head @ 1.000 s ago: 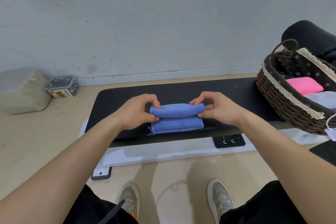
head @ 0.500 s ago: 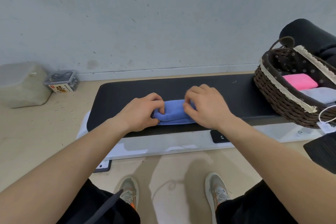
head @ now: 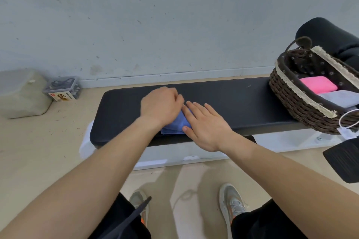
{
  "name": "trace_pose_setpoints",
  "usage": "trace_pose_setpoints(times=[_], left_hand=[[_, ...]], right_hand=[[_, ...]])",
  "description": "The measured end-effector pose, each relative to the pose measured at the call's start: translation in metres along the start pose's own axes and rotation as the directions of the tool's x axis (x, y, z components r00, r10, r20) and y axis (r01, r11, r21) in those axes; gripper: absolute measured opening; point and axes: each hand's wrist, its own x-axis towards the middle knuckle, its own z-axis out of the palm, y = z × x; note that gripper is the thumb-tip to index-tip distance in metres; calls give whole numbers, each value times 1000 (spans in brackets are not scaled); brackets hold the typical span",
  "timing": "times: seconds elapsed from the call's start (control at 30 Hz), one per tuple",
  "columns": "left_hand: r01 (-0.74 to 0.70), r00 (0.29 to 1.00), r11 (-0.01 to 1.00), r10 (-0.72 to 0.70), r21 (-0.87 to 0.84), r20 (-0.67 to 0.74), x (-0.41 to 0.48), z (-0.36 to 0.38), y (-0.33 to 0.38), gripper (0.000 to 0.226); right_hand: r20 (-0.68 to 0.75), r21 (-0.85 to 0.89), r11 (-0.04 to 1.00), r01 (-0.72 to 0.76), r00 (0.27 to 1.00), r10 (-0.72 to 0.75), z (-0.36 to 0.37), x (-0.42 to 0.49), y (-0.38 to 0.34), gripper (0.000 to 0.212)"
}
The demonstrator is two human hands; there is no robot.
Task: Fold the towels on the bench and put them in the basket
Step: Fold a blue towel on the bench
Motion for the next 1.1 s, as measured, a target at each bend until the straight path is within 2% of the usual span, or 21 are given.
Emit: trace_pose_setpoints(times=[0.1,0.17,0.3,0.4,0.47,0.6,0.87,1.0,1.1], left_hand=[[25,996,1000,-25,-3,87,6,31,16,39],[22,993,998,-28,54,115,4,50,10,40],[18,998,998,-22,67,58,2,63,5,38],[13,998,996,-18,86,56,1,64,6,37],[20,998,996,-25,82,57,1,65,5,39],[42,997,996,-47,74,63,3,70,2,44],[100,987,992,-109,83,116,3,71,4,55],[83,990,990,-96,115,108,6,75,5,55],[22,999,999,-23,31,46,0,72,2,54]], right_hand=[[-15,83,996,-27,999,28,-3,-2,-2,70],[2,136,986,-93,996,94,-6,-1,-2,68],[-82,212,929,-304,941,327,-22,5,6,28],[-173,322,885,-337,898,405,-31,19,10,38],[-146,351,875,-332,904,402,-27,30,7,45],[-32,236,903,-358,926,376,2,38,4,54],[-4,201,891,-406,910,415,17,39,6,57],[-43,203,885,-419,899,436,22,40,6,56],[-94,212,899,-384,908,409,22,34,5,58]])
